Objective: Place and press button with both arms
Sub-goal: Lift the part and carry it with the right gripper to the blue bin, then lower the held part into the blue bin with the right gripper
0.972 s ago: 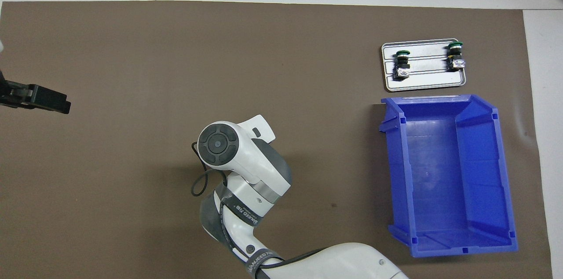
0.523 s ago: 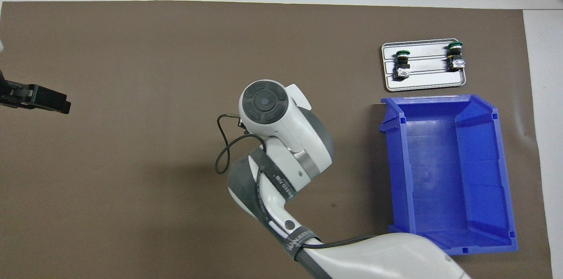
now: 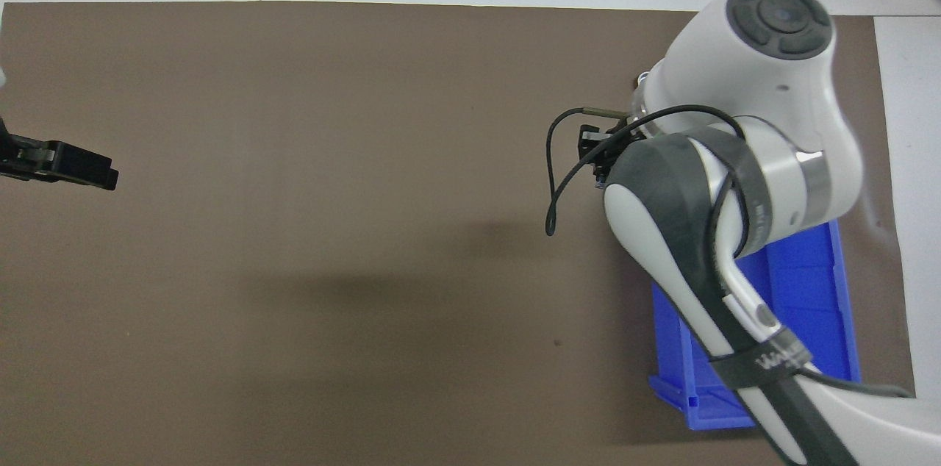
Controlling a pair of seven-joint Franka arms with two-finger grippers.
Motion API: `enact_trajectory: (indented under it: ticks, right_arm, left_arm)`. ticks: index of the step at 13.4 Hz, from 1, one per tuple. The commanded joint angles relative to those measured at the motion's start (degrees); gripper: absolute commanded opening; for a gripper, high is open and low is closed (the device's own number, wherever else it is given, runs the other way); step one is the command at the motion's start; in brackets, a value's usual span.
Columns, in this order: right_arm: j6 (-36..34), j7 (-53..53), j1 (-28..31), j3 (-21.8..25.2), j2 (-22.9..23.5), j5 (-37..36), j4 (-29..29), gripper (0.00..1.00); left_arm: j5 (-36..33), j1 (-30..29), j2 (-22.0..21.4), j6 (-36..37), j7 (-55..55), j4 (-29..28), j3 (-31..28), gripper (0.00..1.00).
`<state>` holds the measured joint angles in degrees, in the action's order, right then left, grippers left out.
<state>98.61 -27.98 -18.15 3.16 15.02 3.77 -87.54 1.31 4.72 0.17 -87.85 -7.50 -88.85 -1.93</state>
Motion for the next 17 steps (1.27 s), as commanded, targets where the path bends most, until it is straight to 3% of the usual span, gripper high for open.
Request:
enact_trajectory:
  ticks: [1,4,7,10,17]
  right_arm:
    - [-0.4,6.2,7.1,-0.6,-1.1,-3.0,-1.3,0.26]
    - [0.7,10.6,12.8,-0.6,-2.1,-4.0,-3.8,0.26]
    - [8.8,14.9,16.7,-0.7,-6.4,-4.1,-15.0,0.26]
    - [18.6,14.7,16.5,-0.8,-10.2,-4.0,-26.7,0.26]
    - [35.5,15.2,15.9,-0.9,-8.9,-4.0,-37.2,0.26]
  left_arm:
    - [0.1,-0.9,-1.5,0.2,0.5,-1.6,0.5,1.00]
    - [0.1,-0.9,-1.5,0.2,0.5,-1.6,0.5,1.00]
    - [0.1,-0.9,-1.5,0.2,0.5,-1.6,0.5,1.00]
    - [0.1,-0.9,-1.5,0.2,0.5,-1.6,0.6,1.00]
    - [0.1,-0.9,-1.5,0.2,0.5,-1.6,0.6,1.00]
